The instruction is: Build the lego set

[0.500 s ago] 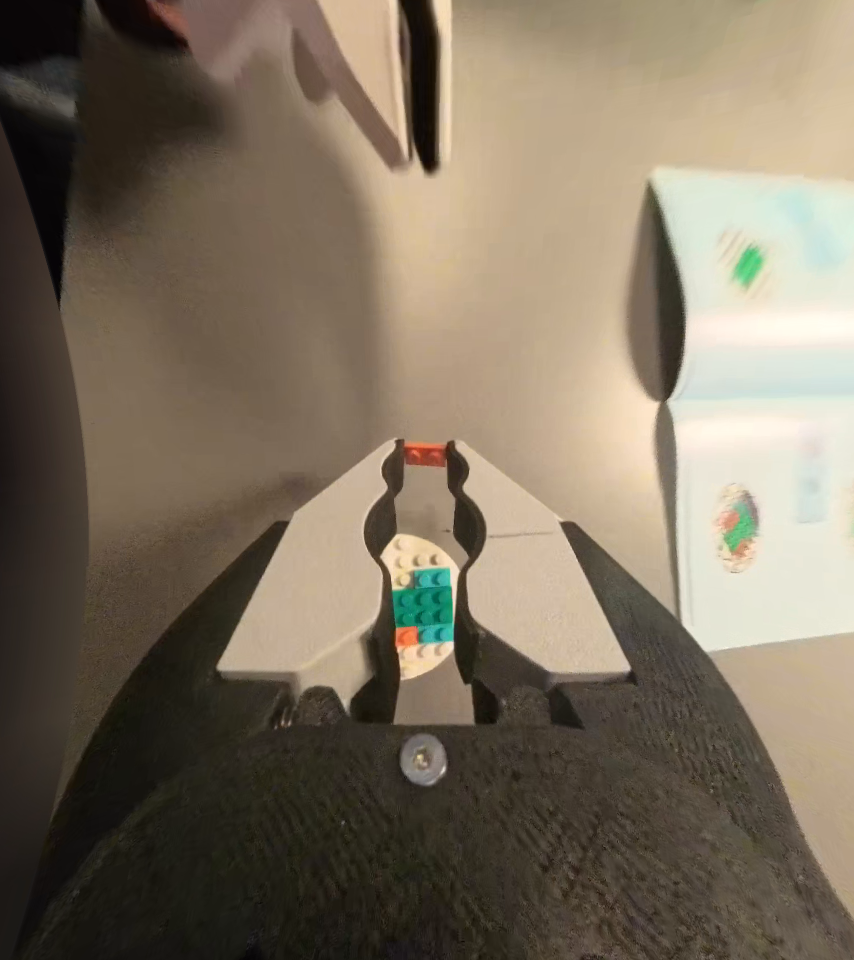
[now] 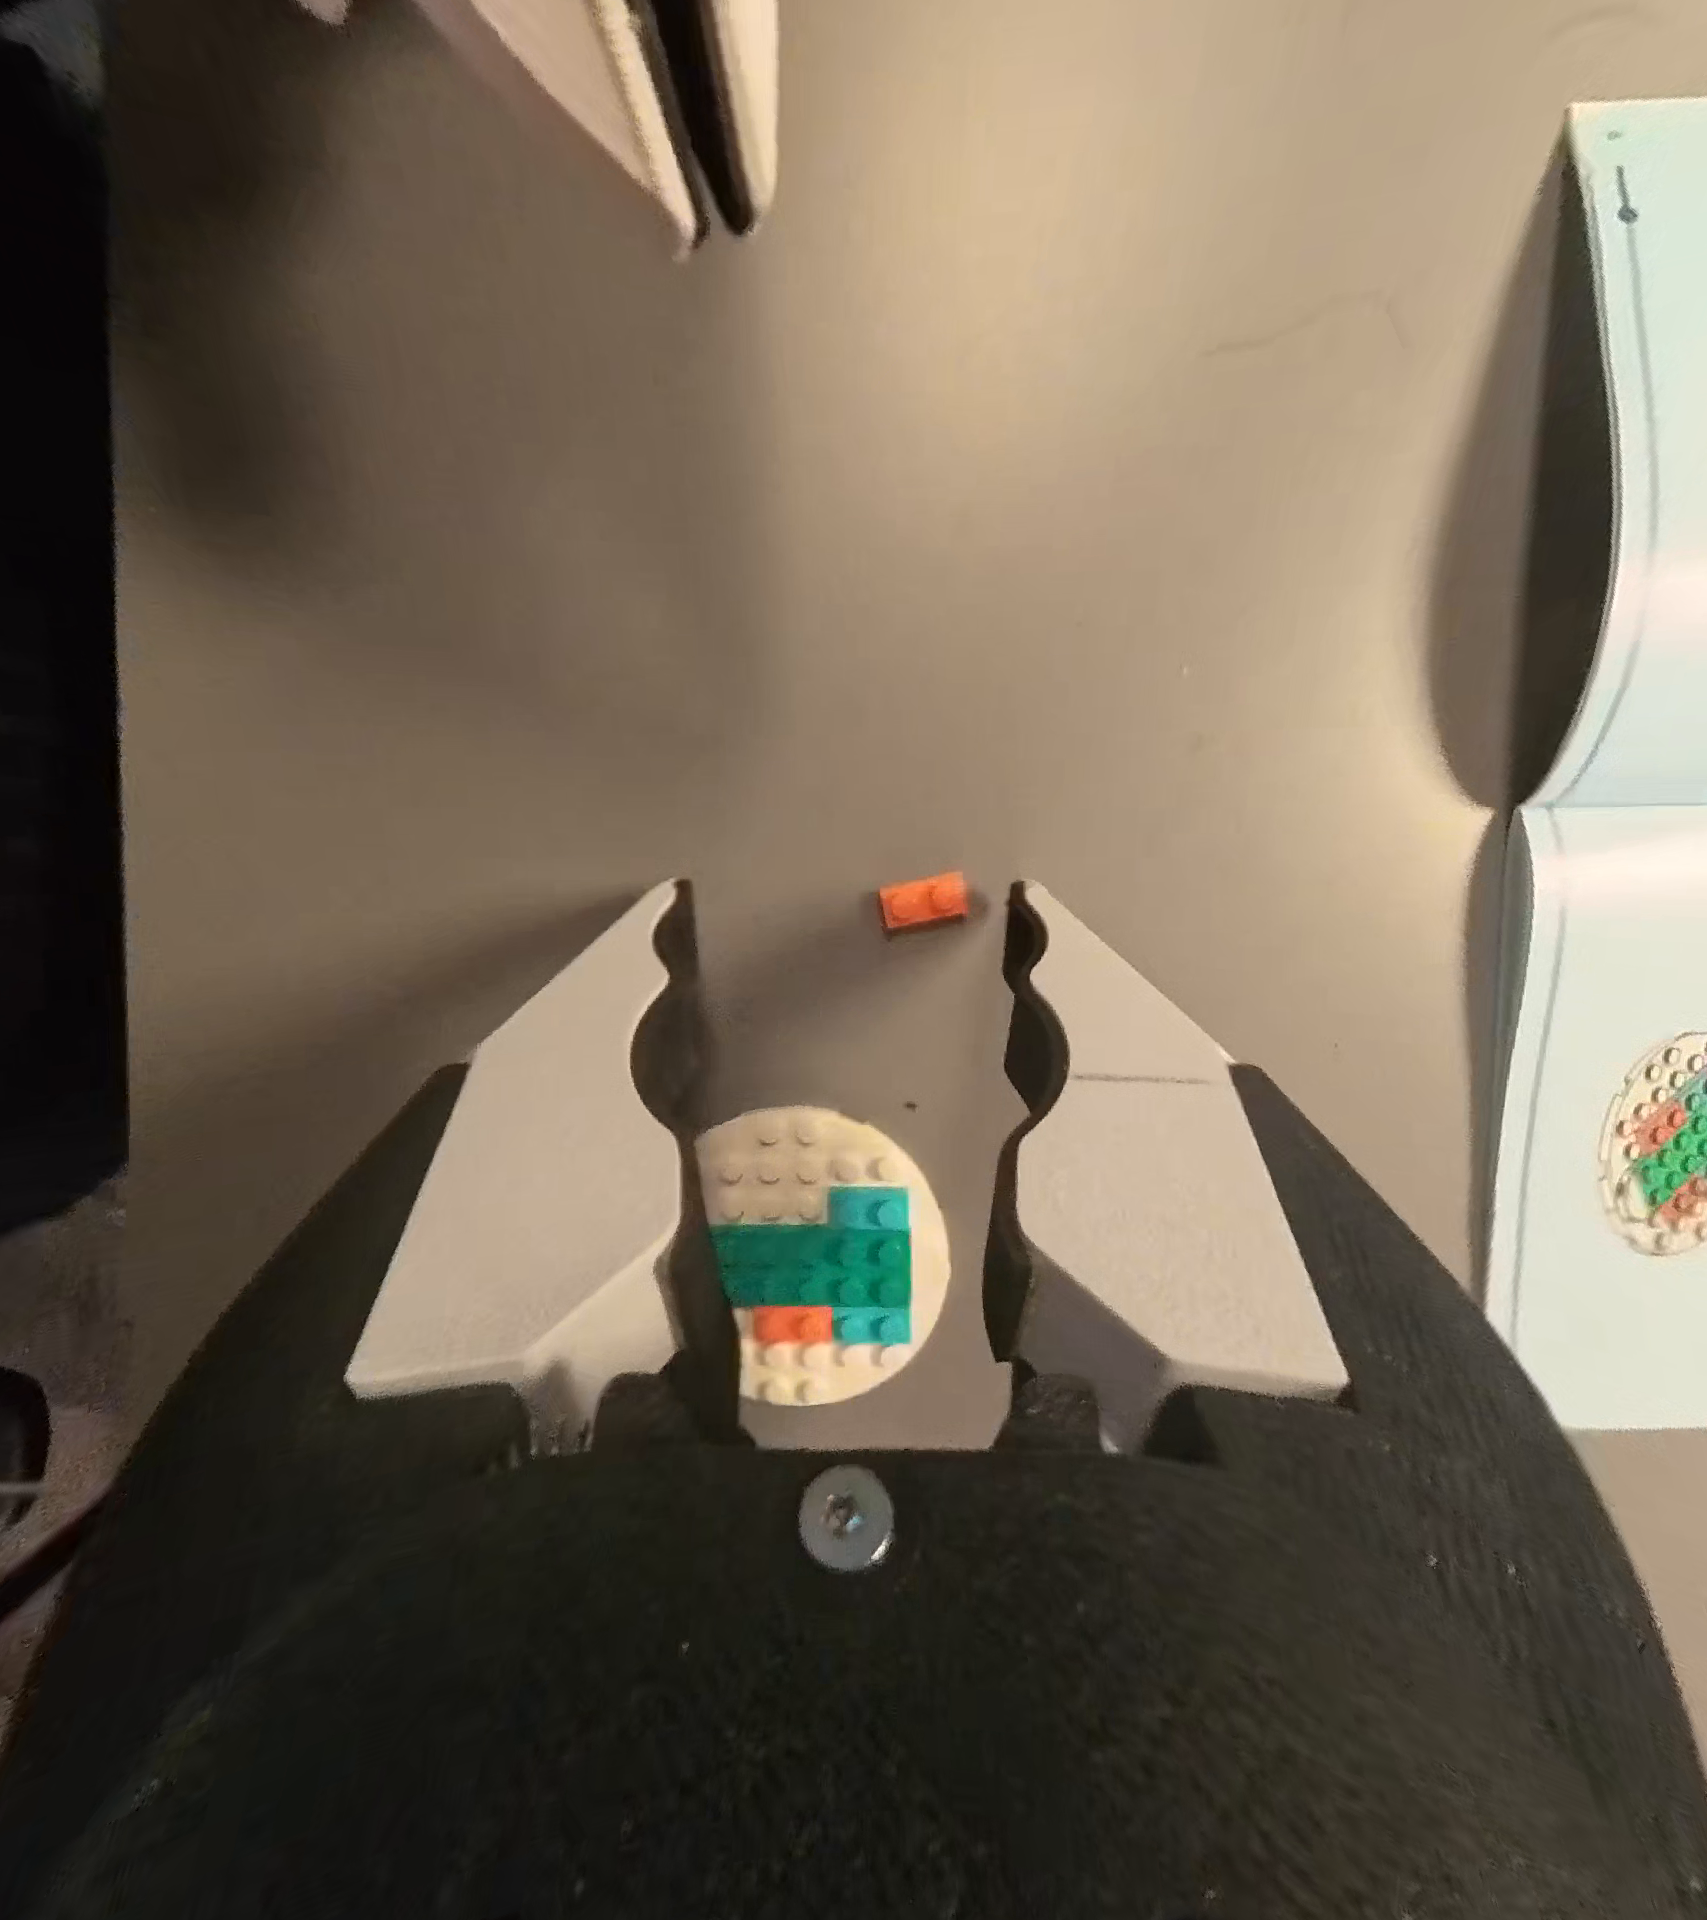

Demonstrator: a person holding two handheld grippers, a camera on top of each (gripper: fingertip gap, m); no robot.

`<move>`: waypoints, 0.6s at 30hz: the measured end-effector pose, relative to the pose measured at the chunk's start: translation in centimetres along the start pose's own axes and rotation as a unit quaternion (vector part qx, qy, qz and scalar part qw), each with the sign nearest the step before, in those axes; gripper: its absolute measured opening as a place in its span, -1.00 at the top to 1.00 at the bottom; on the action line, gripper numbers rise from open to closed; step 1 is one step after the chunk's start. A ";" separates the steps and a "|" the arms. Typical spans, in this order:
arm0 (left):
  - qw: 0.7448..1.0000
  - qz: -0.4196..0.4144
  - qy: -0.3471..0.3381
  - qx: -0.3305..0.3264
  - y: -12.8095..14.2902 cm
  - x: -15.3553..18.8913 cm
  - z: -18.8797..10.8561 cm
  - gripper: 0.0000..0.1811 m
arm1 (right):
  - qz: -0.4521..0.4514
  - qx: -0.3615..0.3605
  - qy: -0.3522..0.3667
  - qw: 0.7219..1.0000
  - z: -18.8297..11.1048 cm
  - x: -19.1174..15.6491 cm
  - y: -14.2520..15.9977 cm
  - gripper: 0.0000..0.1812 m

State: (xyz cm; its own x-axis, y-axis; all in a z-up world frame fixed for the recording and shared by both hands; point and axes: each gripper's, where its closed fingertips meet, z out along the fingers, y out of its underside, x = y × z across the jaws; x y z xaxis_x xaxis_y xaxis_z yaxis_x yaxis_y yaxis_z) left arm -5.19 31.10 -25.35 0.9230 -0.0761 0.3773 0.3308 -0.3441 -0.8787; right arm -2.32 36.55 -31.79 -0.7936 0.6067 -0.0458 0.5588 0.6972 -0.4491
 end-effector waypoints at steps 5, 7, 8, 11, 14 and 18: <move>0.999 0.030 0.015 -0.023 0.4 0.7 1.1 0.84 | 0.010 0.034 0.022 0.999 -2.3 -0.5 2.4 0.12; 0.998 0.047 0.025 -0.031 0.5 1.3 1.6 0.77 | 0.015 0.057 0.032 0.998 -3.1 -0.8 4.0 -0.02; 0.997 0.056 0.030 -0.032 0.4 1.5 1.8 0.74 | 0.016 0.069 0.036 0.997 -3.2 -1.0 4.9 -0.11; 0.994 0.087 0.045 -0.039 0.6 2.2 2.5 0.69 | -0.004 0.101 0.043 0.994 -2.9 -2.0 6.4 -0.14; 0.988 0.126 0.055 -0.066 1.3 2.6 3.5 0.64 | -0.011 0.138 0.052 0.989 -2.8 -2.1 6.4 -0.06; 0.981 0.152 0.078 -0.095 1.9 4.1 5.1 0.57 | -0.006 0.152 0.046 0.987 -2.9 -1.8 6.4 0.17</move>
State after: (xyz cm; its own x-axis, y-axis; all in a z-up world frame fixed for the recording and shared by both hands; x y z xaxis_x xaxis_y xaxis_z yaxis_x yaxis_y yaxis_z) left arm 0.18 34.87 -26.96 0.9268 -0.3397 0.1600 -0.0112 -0.4508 -0.8926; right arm 3.40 40.98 -31.98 -0.7663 0.6415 0.0359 0.4409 0.5658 -0.6968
